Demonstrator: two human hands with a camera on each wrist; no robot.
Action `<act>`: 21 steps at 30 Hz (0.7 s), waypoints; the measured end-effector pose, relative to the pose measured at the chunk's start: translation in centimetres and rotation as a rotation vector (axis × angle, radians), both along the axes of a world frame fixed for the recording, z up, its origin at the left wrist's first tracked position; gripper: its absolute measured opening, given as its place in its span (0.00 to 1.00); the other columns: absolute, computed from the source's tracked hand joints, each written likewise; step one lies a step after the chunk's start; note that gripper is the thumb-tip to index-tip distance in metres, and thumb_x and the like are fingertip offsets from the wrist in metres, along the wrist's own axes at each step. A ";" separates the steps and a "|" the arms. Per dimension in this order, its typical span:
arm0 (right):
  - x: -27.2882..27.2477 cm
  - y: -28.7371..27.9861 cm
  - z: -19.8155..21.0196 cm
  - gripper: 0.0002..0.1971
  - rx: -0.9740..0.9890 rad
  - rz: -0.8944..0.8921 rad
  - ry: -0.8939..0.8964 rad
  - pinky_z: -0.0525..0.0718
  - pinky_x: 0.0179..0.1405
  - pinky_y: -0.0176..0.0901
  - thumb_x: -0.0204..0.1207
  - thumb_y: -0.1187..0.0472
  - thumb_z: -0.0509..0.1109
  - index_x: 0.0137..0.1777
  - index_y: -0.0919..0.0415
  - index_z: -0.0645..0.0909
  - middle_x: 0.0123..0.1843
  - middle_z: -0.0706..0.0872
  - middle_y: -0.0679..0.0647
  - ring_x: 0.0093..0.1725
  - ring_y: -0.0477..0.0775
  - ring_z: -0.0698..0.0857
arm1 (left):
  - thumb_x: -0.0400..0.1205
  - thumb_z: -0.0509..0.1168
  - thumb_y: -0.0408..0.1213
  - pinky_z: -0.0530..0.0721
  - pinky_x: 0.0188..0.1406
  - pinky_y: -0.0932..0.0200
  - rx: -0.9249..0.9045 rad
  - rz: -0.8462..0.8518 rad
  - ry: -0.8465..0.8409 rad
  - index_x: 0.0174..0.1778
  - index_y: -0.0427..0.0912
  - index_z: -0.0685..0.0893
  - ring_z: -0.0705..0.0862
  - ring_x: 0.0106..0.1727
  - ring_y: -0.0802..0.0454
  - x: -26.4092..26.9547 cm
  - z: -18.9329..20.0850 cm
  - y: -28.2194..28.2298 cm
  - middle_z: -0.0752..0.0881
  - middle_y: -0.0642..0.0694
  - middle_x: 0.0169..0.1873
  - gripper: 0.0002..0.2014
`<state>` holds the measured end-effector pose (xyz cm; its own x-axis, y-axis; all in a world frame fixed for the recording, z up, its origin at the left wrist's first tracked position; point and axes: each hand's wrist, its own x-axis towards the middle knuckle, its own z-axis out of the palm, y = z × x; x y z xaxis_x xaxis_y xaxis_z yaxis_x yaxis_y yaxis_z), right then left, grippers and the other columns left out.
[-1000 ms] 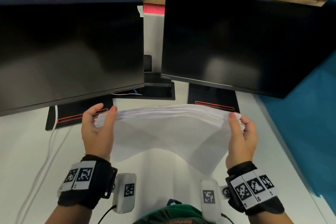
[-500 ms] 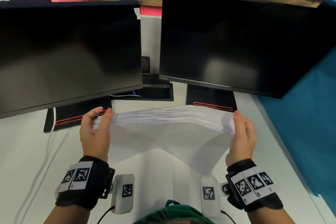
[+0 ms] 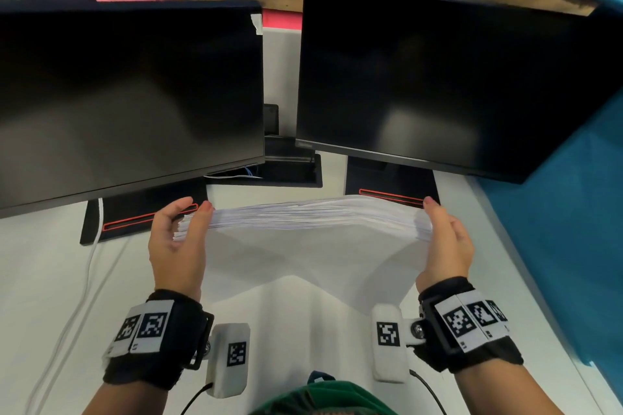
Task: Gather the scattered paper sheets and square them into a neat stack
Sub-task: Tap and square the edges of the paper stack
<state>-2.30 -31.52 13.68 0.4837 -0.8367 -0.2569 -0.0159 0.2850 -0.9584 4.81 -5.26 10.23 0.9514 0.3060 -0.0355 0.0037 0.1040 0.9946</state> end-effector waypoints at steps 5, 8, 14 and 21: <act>-0.3 -0.1 -0.8 0.05 -0.017 0.005 0.002 0.76 0.60 0.45 0.74 0.59 0.69 0.37 0.52 0.81 0.40 0.81 0.46 0.51 0.50 0.79 | 0.62 0.70 0.60 0.77 0.67 0.34 0.004 0.006 -0.002 0.46 0.65 0.81 0.80 0.65 0.42 0.0 0.1 0.0 0.82 0.46 0.61 0.17; -0.5 0.0 -1.1 0.06 -0.060 0.017 -0.010 0.77 0.54 0.40 0.76 0.61 0.68 0.38 0.52 0.81 0.39 0.81 0.46 0.45 0.46 0.79 | 0.63 0.69 0.59 0.77 0.67 0.35 0.005 0.009 -0.005 0.47 0.64 0.81 0.80 0.64 0.43 0.1 0.1 0.0 0.82 0.49 0.58 0.17; -0.6 0.0 -1.4 0.08 -0.066 0.033 -0.032 0.75 0.58 0.44 0.76 0.56 0.68 0.36 0.51 0.80 0.39 0.81 0.46 0.47 0.49 0.79 | 0.70 0.69 0.51 0.75 0.70 0.38 -0.028 0.020 -0.037 0.49 0.57 0.81 0.80 0.65 0.45 0.1 -0.1 0.0 0.83 0.51 0.56 0.13; -1.0 -0.2 -1.8 0.07 -0.099 0.078 -0.045 0.80 0.57 0.44 0.76 0.57 0.69 0.36 0.50 0.82 0.41 0.83 0.47 0.48 0.49 0.81 | 0.71 0.69 0.50 0.76 0.69 0.41 -0.065 -0.002 0.020 0.49 0.54 0.82 0.82 0.56 0.53 0.6 0.1 -0.2 0.86 0.58 0.46 0.12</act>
<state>-3.30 -31.67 11.89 0.5571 -0.8164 -0.1520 0.0091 0.1890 -0.9819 5.41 -5.51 10.35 0.9508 0.3008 -0.0740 0.0233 0.1688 0.9854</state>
